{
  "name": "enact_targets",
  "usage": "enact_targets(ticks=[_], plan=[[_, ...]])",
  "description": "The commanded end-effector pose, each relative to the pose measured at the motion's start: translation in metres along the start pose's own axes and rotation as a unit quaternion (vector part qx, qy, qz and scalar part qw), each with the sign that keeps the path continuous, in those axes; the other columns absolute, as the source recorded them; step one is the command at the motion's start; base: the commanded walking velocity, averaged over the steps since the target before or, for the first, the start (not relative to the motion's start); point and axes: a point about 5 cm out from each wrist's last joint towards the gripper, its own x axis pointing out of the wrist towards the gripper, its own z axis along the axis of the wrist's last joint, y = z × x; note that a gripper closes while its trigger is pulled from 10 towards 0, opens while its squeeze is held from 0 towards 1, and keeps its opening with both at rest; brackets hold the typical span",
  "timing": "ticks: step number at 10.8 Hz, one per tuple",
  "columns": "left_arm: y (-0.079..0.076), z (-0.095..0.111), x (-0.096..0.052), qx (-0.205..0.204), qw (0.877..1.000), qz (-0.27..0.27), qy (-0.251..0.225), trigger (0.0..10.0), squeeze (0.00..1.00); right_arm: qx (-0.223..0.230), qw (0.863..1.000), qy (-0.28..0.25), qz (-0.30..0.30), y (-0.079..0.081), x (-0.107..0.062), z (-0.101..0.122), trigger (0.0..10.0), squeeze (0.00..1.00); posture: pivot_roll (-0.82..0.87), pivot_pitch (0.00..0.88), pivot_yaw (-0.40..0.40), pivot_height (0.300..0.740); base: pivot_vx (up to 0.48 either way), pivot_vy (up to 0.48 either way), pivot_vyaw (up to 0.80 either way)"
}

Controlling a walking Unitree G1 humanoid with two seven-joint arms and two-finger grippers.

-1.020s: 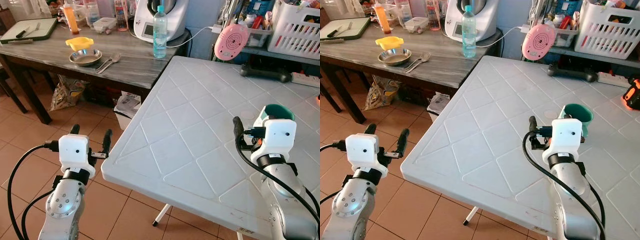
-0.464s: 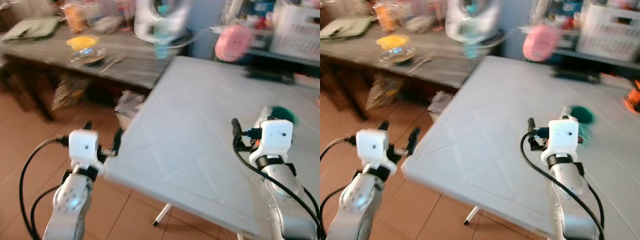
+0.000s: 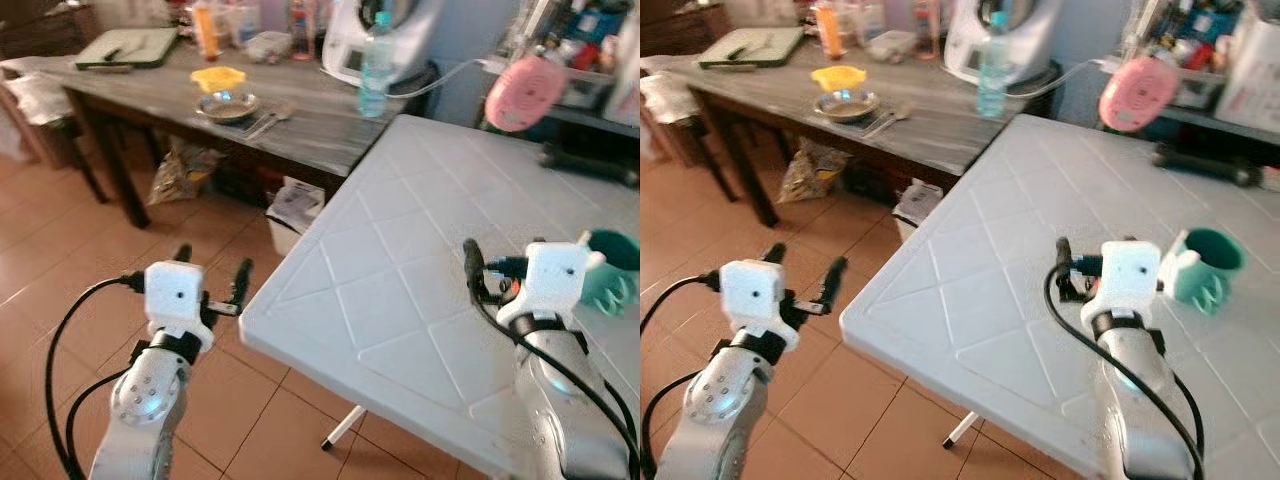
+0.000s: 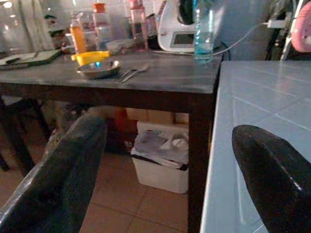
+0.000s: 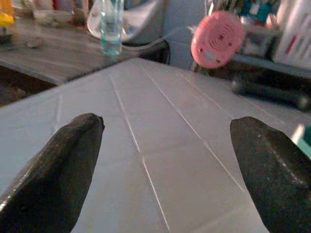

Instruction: Setting the table

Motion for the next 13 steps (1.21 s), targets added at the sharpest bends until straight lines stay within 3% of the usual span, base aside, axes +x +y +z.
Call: enact_targets(ticks=[1,3,10,13], plan=[[-0.0006,0.0031,0.0020,-0.001,1.000,-0.007,-0.003,10.0,0.00,-0.004,1.000,0.004,0.005,-0.0005,0.0004,0.0010,10.0,0.00,0.04,0.030,0.007,0.740,0.000,0.000,0.00],[-0.0030,0.0054,0.0041,0.000,1.000,-0.018,-0.009,10.0,0.00,-0.009,1.000,0.003,0.009,-0.0016,0.0022,0.0027,10.0,0.00,0.04,0.030,0.005,0.740,0.000,0.000,0.00],[-0.0057,0.0053,0.0066,-0.005,1.000,-0.023,-0.010,10.0,0.00,-0.008,0.999,0.027,0.021,0.0000,-0.0048,-0.0043,10.0,0.00,0.03,0.028,0.011,0.740,0.000,-0.452,0.00],[-0.0061,0.0064,0.0082,-0.011,1.000,-0.016,-0.014,10.0,0.00,-0.003,0.999,0.028,0.044,0.0059,-0.0004,-0.0015,10.0,0.00,0.04,0.026,0.001,0.740,0.000,-0.099,0.00]])
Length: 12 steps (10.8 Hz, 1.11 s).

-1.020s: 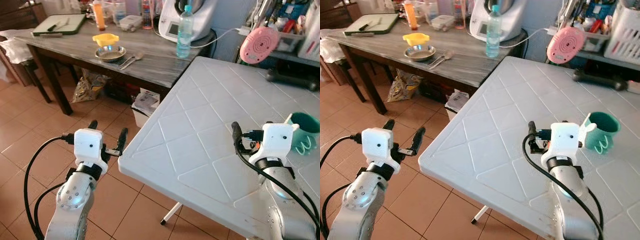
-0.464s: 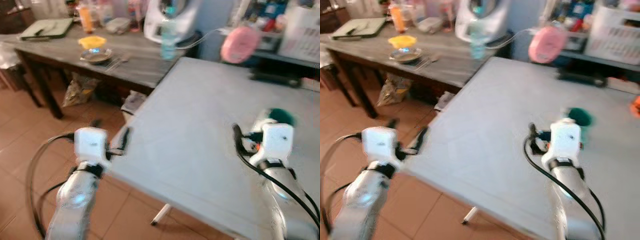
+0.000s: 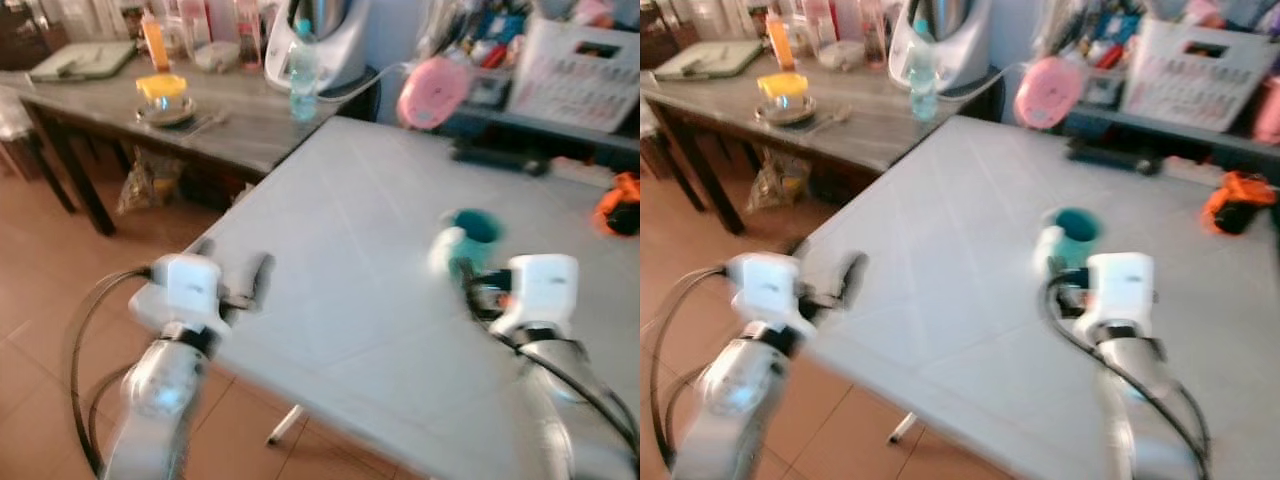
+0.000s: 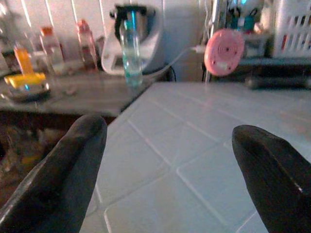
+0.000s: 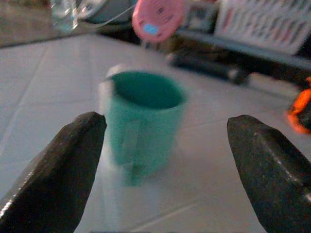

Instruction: Setting the table

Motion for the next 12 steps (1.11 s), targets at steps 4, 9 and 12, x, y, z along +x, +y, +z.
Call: enact_targets(ticks=[4,9,12], plan=[[0.006,-0.002,-0.002,-0.010,1.000,0.007,0.017,10.0,0.00,0.017,1.000,0.007,0.017,0.003,0.010,0.004,10.0,0.00,0.05,0.021,-0.006,0.740,0.000,0.000,0.00],[0.014,-0.005,0.001,0.002,0.999,0.025,0.024,10.0,0.00,0.035,0.997,-0.003,0.068,0.030,0.031,0.004,10.0,1.00,0.07,0.010,0.017,0.740,0.000,0.000,0.00],[0.016,-0.010,0.001,0.019,0.999,0.024,0.027,10.0,0.00,-0.009,0.997,-0.022,0.073,0.041,0.025,-0.002,10.0,1.00,0.06,0.013,0.027,0.740,0.000,0.000,0.00]])
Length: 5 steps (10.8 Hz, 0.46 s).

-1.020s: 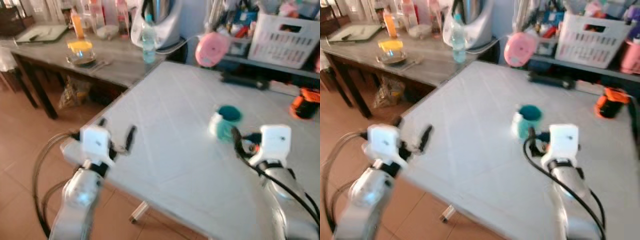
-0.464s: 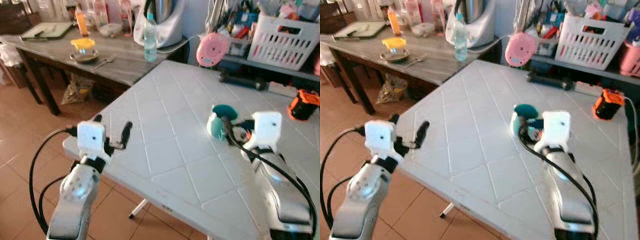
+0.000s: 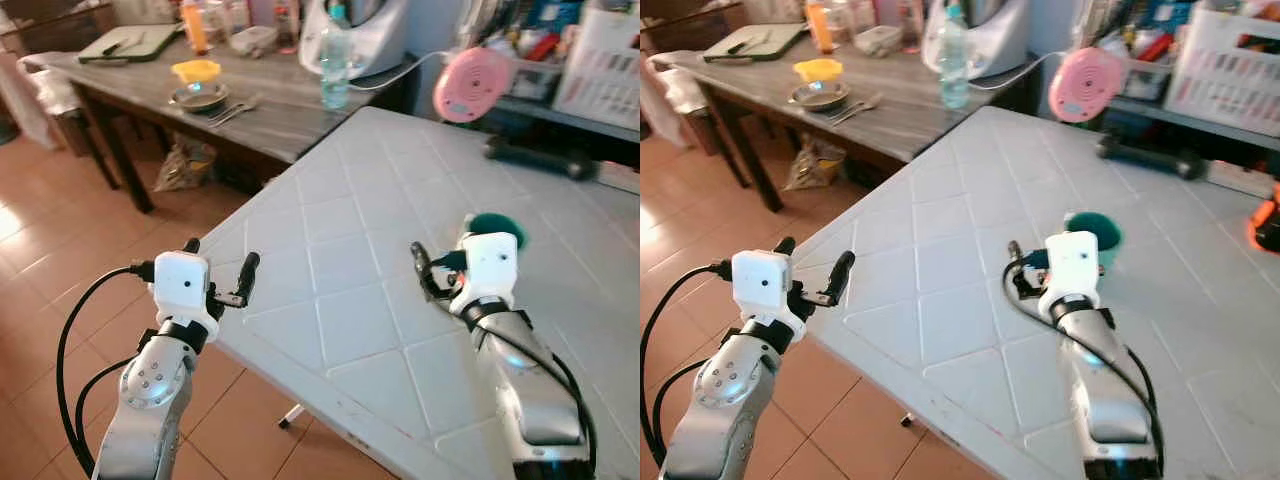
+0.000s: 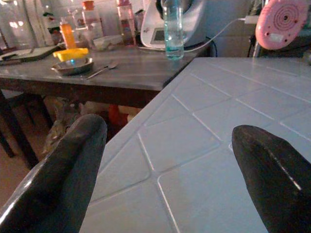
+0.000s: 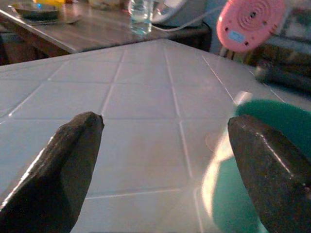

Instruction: Setting the table

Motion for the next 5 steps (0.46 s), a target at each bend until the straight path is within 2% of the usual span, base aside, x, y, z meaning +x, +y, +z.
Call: enact_targets(ticks=[1,2,3,4,5], plan=[[0.005,0.000,0.000,0.006,1.000,0.013,-0.002,10.0,0.00,-0.025,0.999,-0.031,-0.007,-0.001,-0.004,0.010,10.0,1.00,0.06,0.017,0.015,0.740,0.000,0.000,0.00],[0.007,-0.001,-0.001,0.005,1.000,0.021,-0.003,10.0,0.00,-0.031,0.998,-0.042,-0.028,-0.003,-0.009,0.014,10.0,1.00,0.06,0.019,0.008,0.740,0.000,0.000,0.00],[0.006,-0.003,-0.004,0.000,1.000,0.028,-0.001,10.0,0.00,-0.042,0.996,-0.050,-0.061,-0.009,-0.020,0.017,10.0,0.93,0.05,0.024,0.005,0.740,0.000,0.000,0.00],[0.004,-0.003,-0.006,-0.002,1.000,0.028,-0.002,10.0,0.00,-0.065,0.993,-0.066,-0.079,-0.014,-0.028,0.021,10.0,0.00,0.05,0.026,0.007,0.740,0.000,0.000,0.00],[0.004,-0.004,-0.006,-0.002,1.000,0.027,-0.002,10.0,0.00,-0.051,0.991,-0.060,-0.111,-0.022,-0.035,0.020,10.0,0.00,0.04,0.028,0.014,0.740,0.000,0.000,0.00]])
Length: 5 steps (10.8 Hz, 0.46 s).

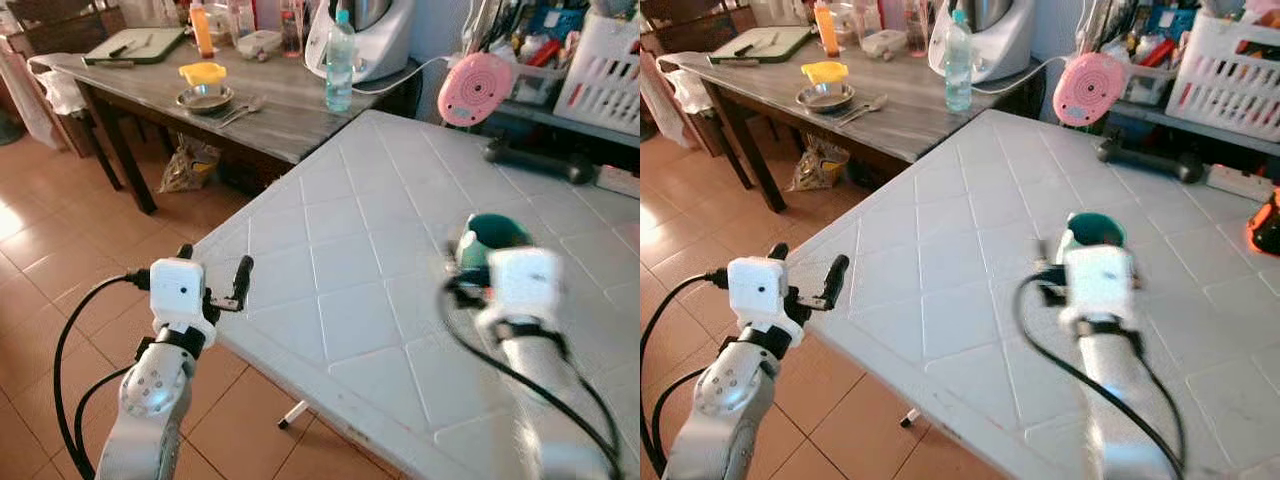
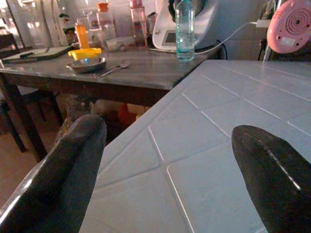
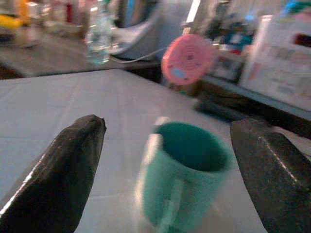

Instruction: Setting the table

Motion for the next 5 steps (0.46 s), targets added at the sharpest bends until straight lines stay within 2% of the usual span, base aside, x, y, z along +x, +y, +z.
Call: enact_targets(ticks=[1,3,5], plan=[[0.002,0.002,0.000,0.006,1.000,-0.003,-0.006,10.0,0.00,0.010,1.000,0.004,-0.016,-0.009,-0.005,-0.001,0.0,0.00,0.04,0.027,0.022,0.740,0.000,0.000,0.00],[0.003,0.002,0.004,0.009,1.000,-0.007,-0.007,10.0,0.00,0.050,0.997,0.046,-0.030,-0.014,-0.012,-0.016,0.0,0.00,0.03,0.026,0.027,0.740,0.000,0.000,0.00],[0.001,0.002,0.005,0.007,1.000,-0.007,-0.008,10.0,0.00,0.068,0.996,0.060,-0.023,-0.007,-0.011,-0.021,0.0,0.00,0.04,0.025,0.026,0.740,0.000,0.000,0.00]])
